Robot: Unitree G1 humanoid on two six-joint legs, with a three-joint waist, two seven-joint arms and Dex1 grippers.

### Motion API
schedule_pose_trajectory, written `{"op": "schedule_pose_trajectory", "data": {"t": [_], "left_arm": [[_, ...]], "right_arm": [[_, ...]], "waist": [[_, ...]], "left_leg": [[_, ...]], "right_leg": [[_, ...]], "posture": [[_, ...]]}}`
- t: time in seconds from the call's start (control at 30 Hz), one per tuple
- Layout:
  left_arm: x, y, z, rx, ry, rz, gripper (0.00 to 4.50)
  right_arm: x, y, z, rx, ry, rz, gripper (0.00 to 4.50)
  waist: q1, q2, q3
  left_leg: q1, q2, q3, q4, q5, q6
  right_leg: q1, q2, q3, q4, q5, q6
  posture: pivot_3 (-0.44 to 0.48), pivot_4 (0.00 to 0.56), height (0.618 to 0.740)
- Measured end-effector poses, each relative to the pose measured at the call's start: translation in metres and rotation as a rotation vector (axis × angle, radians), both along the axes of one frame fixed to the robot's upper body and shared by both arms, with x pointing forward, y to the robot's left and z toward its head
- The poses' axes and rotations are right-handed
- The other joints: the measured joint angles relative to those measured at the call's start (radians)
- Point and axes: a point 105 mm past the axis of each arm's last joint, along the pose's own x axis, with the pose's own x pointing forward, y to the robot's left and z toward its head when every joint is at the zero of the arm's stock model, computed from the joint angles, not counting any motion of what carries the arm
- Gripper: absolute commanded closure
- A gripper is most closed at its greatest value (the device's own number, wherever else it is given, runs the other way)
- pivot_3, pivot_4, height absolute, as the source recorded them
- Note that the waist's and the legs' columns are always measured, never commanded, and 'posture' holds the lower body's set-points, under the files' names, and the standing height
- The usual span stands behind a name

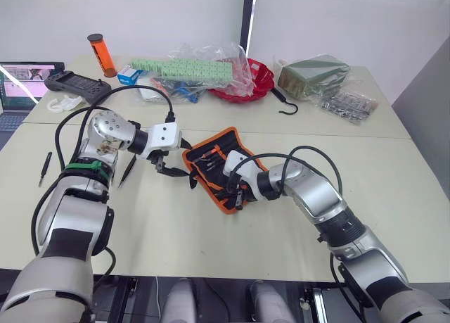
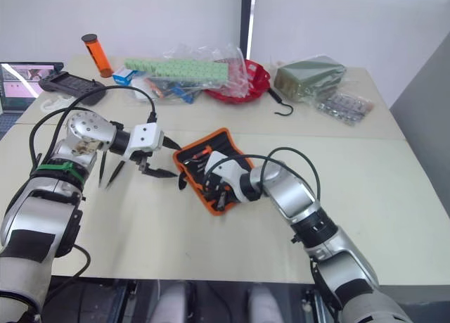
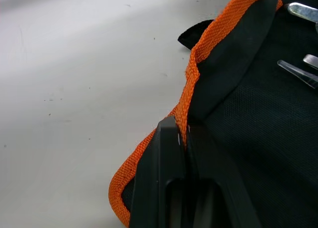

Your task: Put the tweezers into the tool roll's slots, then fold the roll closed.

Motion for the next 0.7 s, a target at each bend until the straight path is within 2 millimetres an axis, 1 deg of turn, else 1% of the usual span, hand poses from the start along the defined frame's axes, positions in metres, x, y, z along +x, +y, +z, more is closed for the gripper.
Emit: {"op": "schedule_pose_trajectory", "data": {"t": [0.13,0.23,0.3,0.43,0.53,0.63,0.67,0.7], "left_arm": [[-0.003,-0.003,-0.01,0.011,0.037,-0.02,2.85],[-0.004,-0.007,-0.013,0.03,0.035,-0.049,3.88],[-0.004,-0.006,-0.015,0.066,0.018,-0.061,4.48],[0.0,-0.009,-0.017,0.131,-0.024,-0.076,4.48],[0.001,-0.016,-0.014,0.129,-0.039,-0.091,4.5],[0.002,-0.017,-0.013,0.129,-0.039,-0.09,4.5],[0.002,-0.018,-0.013,0.126,-0.039,-0.09,4.5],[0.002,-0.017,-0.013,0.124,-0.038,-0.088,4.5]], "right_arm": [[0.001,0.0,0.0,0.0,-0.002,-0.007,4.5],[0.001,0.001,0.0,0.002,-0.002,-0.007,4.5],[0.001,0.0,0.001,0.004,-0.001,-0.01,4.5],[0.0,0.0,0.008,0.04,0.011,-0.013,4.5],[-0.004,0.001,0.012,0.066,0.022,-0.014,3.54],[-0.006,-0.002,0.016,0.096,0.02,-0.033,2.52],[-0.005,-0.003,0.017,0.105,0.01,-0.05,2.25],[-0.004,-0.004,0.019,0.112,0.002,-0.063,2.25]], "waist": [[-0.002,0.0,0.0],[-0.002,0.0,0.0],[-0.002,0.0,0.0],[0.0,0.0,0.0],[0.002,0.0,0.0],[0.004,0.0,0.0],[0.004,0.0,0.0],[0.004,0.0,0.0]], "left_leg": [[0.0,0.0,-0.001,0.0,0.0,0.0],[0.0,0.0,-0.001,0.0,0.0,0.0],[0.0,0.0,-0.001,0.0,0.0,0.0],[0.0,0.0,-0.001,0.0,0.0,0.0],[0.0,0.0,-0.001,0.0,0.0,0.0],[0.0,0.0,-0.001,0.0,0.0,0.0],[0.0,0.0,-0.001,0.0,0.0,0.0],[0.0,0.0,-0.001,0.0,0.0,0.0]], "right_leg": [[0.0,0.0,0.0,0.001,0.0,0.0],[0.0,0.0,-0.001,0.001,0.0,0.0],[0.0,0.0,-0.001,0.001,0.0,0.0],[0.0,0.0,-0.001,0.001,0.0,0.0],[0.0,0.0,-0.001,0.001,0.0,0.0],[0.0,0.0,-0.001,0.001,0.0,0.0],[0.0,0.0,-0.001,0.001,0.0,0.0],[0.0,0.0,-0.001,0.002,0.0,0.0]], "posture": [[0.0,0.15,0.737],[0.0,0.15,0.737],[0.0,0.15,0.737],[0.0,0.15,0.737],[0.0,0.15,0.737],[0.0,0.15,0.737],[0.0,0.15,0.737],[0.0,0.15,0.737]]}}
